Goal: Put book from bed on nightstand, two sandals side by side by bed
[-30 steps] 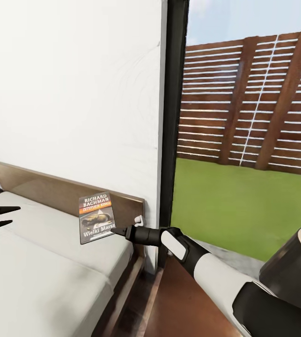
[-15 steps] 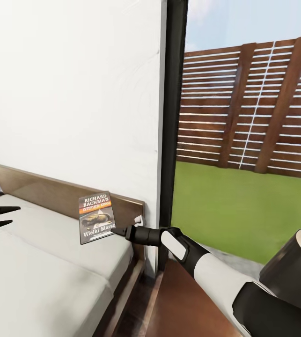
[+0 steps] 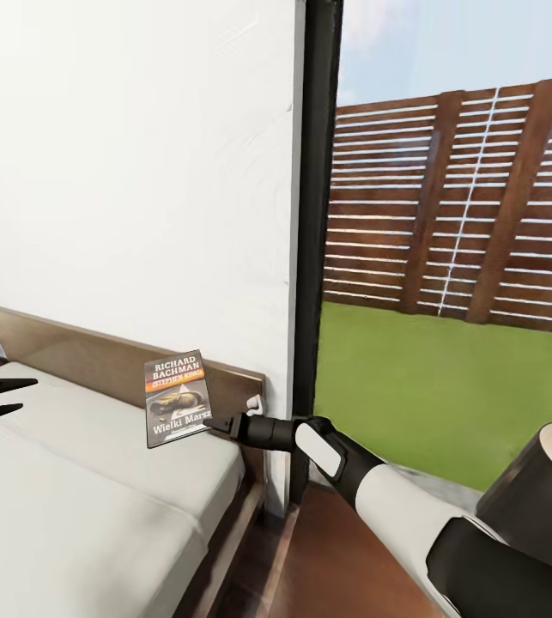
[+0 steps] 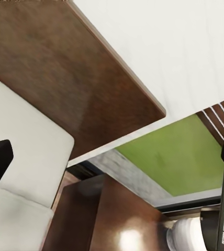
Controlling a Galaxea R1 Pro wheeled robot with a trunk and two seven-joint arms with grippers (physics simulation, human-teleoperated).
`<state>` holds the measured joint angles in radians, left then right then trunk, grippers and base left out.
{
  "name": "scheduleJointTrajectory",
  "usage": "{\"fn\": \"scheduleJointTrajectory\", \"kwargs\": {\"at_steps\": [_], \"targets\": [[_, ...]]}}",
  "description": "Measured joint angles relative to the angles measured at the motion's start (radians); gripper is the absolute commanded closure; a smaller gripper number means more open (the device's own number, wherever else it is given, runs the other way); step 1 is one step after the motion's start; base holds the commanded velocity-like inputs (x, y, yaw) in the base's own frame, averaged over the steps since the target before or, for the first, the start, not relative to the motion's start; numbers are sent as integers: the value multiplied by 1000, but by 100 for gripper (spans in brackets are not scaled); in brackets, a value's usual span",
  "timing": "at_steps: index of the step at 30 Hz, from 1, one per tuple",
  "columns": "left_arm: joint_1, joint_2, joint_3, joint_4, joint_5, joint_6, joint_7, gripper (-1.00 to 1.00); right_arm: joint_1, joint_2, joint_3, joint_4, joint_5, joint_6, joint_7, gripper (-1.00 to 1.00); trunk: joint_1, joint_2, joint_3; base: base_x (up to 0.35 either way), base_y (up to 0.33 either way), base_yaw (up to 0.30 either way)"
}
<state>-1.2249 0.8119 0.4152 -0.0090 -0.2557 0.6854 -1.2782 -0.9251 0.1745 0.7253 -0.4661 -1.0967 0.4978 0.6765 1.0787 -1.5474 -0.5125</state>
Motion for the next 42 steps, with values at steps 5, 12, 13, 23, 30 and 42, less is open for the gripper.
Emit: {"fn": "scheduleJointTrajectory", "kwargs": {"at_steps": [5, 12, 13, 23, 30, 42], "targets": [[0, 0, 0, 0, 0, 1, 0, -100, 0, 0, 0, 0, 0, 0, 0, 100, 0, 0, 8, 0, 0, 0], [0, 0, 0, 0, 0, 0, 0, -100, 0, 0, 0, 0, 0, 0, 0, 100, 0, 0, 19, 0, 0, 0], [0, -1, 0, 0, 0, 0, 0, -100, 0, 0, 0, 0, 0, 0, 0, 100, 0, 0, 20, 0, 0, 0], [0, -1, 0, 0, 0, 0, 1, -100, 0, 0, -1, 0, 1, -1, -1, 100, 0, 0, 29, 0, 0, 0], [0, -1, 0, 0, 0, 0, 3, -100, 1, 0, -1, 0, 1, 0, -2, 100, 0, 0, 30, 0, 0, 0], [0, -1, 0, 0, 0, 0, 4, -100, 7, 0, -1, 0, 0, -1, -2, 100, 0, 0, 31, 0, 0, 0]]}}
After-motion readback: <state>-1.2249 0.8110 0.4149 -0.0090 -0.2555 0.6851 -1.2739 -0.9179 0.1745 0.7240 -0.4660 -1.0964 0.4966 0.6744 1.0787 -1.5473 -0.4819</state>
